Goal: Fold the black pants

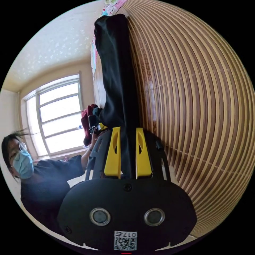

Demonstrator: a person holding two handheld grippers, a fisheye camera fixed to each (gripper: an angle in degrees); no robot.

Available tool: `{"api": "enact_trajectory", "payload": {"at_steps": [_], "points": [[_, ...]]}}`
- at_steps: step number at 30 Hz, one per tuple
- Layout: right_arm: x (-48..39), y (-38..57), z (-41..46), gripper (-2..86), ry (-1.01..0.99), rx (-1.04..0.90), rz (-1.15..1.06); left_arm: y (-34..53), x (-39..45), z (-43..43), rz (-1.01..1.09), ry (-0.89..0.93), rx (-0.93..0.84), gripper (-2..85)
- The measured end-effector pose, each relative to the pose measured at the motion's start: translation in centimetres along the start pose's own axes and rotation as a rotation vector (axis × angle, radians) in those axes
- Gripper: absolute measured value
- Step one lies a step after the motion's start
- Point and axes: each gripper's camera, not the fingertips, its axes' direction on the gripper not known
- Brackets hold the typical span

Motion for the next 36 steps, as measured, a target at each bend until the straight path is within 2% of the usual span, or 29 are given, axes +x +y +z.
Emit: {"api": "enact_trajectory", "payload": {"at_steps": [2,5,7,9,11,14,17,22,29,36], "points": [[1.9,0.0,-0.5,8.2,-0.168,0.009,0.003,-0.6,0.4,1.1,0.033,0.016,-0.029,10.8],[2.4,-0.3,-0.4,6.9,-0.232,-0.030,-0.008,-1.5,0.2,3.3,0.064,0.167,-0.116,12.3],[2.1,0.1,-0.8,4.8,-0.217,-0.041,-0.008,-1.3,-0.4,3.9,0.063,0.440,-0.088,14.5],[1.2,1.0,-1.7,3.8,-0.244,-0.032,-0.057,-0.7,-0.4,3.7,0.060,0.535,-0.080,15.1],[0.5,2.5,-3.1,3.0,-0.314,-0.015,-0.094,0.4,0.4,2.8,0.082,0.528,-0.065,12.9],[-1.5,4.9,-4.8,2.6,-0.398,0.006,-0.160,3.1,3.2,0.6,0.111,0.381,-0.001,5.2],[-5.0,7.8,-6.8,2.3,-0.458,0.025,-0.269,6.4,8.6,-1.9,0.197,0.372,0.049,4.4],[-11.3,13.3,-9.3,1.8,-0.598,0.056,-0.410,13.0,21.7,-5.9,0.425,0.234,0.074,4.0],[-26.4,22.6,-14.9,1.3,-0.567,0.109,-0.741,19.2,36.6,-9.7,0.710,0.248,0.130,3.7],[-39.5,26.8,-20.0,1.1,-0.497,0.184,-1.022,21.0,51.2,-13.2,0.974,0.292,0.209,3.8]]}}
